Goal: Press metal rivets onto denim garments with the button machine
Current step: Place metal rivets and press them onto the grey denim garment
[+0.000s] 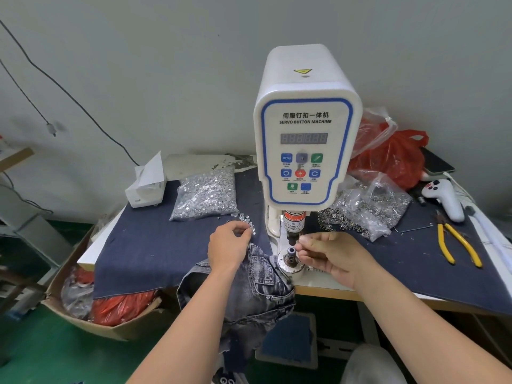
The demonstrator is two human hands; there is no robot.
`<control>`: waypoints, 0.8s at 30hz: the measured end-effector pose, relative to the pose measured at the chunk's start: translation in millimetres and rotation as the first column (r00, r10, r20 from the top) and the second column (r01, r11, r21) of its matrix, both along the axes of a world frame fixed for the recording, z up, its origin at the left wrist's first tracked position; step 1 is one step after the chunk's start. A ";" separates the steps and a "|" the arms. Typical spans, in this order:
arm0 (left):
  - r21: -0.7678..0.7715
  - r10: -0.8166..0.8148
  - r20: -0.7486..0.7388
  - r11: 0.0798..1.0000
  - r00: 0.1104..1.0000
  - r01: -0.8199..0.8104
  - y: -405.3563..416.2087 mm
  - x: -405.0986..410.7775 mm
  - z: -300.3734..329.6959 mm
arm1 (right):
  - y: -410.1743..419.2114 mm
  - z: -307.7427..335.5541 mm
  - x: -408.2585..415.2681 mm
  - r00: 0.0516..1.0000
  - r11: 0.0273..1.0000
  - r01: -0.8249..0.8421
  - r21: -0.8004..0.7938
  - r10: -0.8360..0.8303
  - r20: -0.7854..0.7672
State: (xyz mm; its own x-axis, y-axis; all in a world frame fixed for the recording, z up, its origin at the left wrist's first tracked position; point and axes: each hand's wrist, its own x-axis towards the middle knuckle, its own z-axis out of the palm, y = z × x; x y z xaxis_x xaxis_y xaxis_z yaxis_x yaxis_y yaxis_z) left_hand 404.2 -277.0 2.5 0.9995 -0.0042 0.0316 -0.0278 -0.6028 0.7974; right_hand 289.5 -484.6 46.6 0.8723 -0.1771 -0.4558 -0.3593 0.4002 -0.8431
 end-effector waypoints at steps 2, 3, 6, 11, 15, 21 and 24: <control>-0.006 -0.005 0.000 1.000 1.000 0.005 0.1 -0.1 0.2 | -0.3 1.7 -1.1 0.999 0.999 -0.033 -0.029 0.033 0.003; -0.006 -0.008 -0.002 1.000 1.000 0.008 0.3 -0.2 0.0 | -0.4 2.3 -1.4 0.999 0.999 -0.039 -0.032 0.039 0.000; -0.007 -0.009 -0.002 1.000 1.000 0.009 0.7 -0.3 -0.6 | -1.4 3.3 -1.1 0.999 1.000 -0.023 0.015 0.023 -0.025; -0.013 -0.013 0.005 1.000 1.000 0.013 1.6 -0.4 -1.1 | -4.3 3.4 -0.7 0.999 1.000 0.000 0.028 0.001 -0.040; -0.010 -0.015 0.004 1.000 1.000 0.015 1.9 -0.3 -1.5 | -3.5 2.0 0.8 0.999 0.995 -0.012 -0.099 0.008 -0.035; -0.009 -0.014 -0.013 1.000 1.000 0.014 1.7 0.0 -2.1 | -8.2 2.4 1.7 0.998 0.998 0.042 -0.046 -0.044 -0.045; -0.006 -0.013 -0.020 1.000 1.000 0.013 1.8 0.1 -2.6 | -10.1 3.1 -0.7 0.998 0.999 0.046 -0.022 -0.047 -0.035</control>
State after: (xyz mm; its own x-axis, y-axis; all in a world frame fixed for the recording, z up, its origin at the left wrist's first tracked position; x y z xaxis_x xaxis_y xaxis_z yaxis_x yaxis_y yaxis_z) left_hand 404.2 -275.2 -0.1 0.9998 -0.0174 0.0118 -0.0199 -0.5979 0.8013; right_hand 288.8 -494.7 49.7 0.8464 -0.2270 -0.4817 -0.3701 0.3997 -0.8386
